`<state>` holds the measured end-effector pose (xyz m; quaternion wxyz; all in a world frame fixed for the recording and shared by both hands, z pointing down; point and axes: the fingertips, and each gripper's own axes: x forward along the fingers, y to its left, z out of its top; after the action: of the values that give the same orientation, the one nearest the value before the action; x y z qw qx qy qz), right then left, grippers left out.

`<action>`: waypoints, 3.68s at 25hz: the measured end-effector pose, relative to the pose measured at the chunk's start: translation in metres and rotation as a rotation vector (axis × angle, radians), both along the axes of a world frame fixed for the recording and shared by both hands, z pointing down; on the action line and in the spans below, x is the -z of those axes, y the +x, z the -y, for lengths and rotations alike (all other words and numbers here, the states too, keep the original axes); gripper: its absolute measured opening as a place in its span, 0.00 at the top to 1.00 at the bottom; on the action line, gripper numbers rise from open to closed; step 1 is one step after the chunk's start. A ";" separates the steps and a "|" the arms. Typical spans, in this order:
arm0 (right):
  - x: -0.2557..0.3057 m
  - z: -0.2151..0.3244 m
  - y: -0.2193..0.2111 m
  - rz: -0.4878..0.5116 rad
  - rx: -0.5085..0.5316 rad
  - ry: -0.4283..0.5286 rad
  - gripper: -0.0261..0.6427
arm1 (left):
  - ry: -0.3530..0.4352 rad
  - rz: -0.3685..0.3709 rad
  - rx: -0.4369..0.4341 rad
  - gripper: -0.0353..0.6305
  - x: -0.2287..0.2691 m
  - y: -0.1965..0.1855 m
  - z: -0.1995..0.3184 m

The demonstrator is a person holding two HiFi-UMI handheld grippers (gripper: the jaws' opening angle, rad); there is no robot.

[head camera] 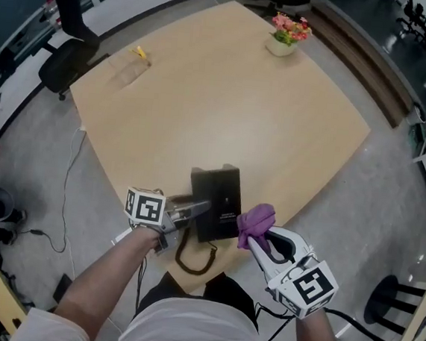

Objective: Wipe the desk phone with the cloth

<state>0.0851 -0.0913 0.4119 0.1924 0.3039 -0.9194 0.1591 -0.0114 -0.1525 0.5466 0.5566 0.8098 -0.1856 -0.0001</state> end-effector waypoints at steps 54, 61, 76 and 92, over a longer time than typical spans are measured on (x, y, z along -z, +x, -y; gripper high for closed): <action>0.055 0.027 -0.073 0.104 0.163 0.086 0.82 | 0.078 -0.085 -0.005 0.69 0.075 -0.020 -0.051; 0.030 -0.005 -0.066 0.092 0.169 0.019 0.82 | 0.077 -0.085 0.003 0.69 0.074 -0.027 -0.052; 0.019 -0.041 -0.044 0.088 0.147 -0.038 0.83 | 0.068 -0.104 -0.033 0.69 0.078 -0.025 -0.049; 0.047 0.012 -0.034 0.141 0.100 0.028 0.83 | 0.078 -0.121 -0.050 0.69 0.086 -0.024 -0.058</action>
<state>0.0508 -0.1035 0.3649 0.1306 0.2482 -0.9468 0.1576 -0.0356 -0.0949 0.4602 0.5344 0.8339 -0.1313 -0.0422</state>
